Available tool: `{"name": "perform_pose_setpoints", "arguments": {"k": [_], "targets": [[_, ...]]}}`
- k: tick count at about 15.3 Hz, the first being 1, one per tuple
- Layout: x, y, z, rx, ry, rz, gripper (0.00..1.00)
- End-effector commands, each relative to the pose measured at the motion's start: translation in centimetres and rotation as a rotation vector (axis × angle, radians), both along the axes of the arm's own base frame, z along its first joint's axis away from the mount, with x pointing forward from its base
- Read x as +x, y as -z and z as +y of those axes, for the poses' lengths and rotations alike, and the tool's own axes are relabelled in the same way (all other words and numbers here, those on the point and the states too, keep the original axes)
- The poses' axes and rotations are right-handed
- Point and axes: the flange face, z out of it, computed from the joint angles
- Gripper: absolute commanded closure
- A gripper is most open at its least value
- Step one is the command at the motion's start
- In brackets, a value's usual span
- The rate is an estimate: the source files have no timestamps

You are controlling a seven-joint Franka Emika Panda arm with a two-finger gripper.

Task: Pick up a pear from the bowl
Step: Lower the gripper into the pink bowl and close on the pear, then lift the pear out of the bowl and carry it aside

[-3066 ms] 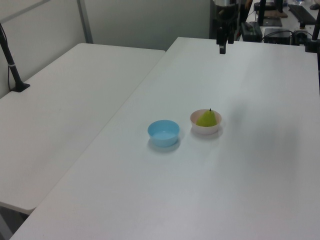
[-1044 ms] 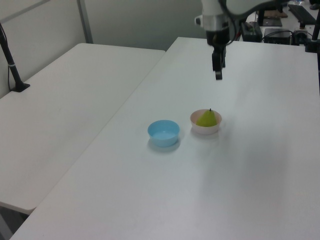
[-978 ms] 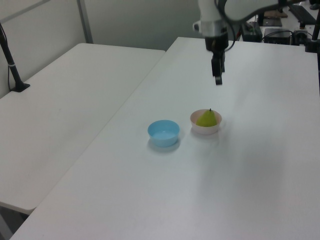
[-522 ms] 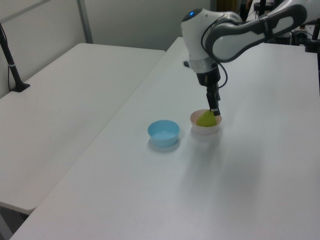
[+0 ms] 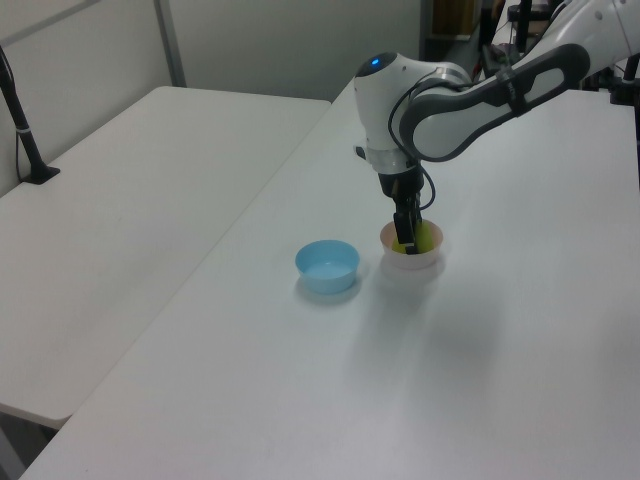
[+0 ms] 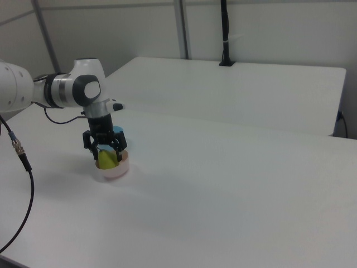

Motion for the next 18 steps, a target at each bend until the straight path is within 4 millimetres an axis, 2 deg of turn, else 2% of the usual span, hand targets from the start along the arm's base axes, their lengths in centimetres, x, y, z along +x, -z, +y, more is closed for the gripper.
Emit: {"name": "perform_pose_setpoints", "arguments": {"k": [1, 2, 5, 9, 13, 16, 18], "targets": [[0.4, 0.5, 0.4, -0.011, 0.029, -0.031, 0.26], [0.4, 0.6, 0.3, -0.012, 0.03, -0.03, 0.34], [0.6, 0.5, -0.2, -0.01, 0.038, -0.031, 0.47], [0.5, -0.5, -0.4, -0.005, 0.043, -0.033, 0.49], [0.0, -4.0, -1.0, 0.015, 0.049, -0.043, 0.49], [0.0, -6.5, -2.7, 0.029, 0.075, -0.063, 0.49], [0.4, -7.9, -4.8, 0.038, 0.092, -0.074, 0.48]]}}
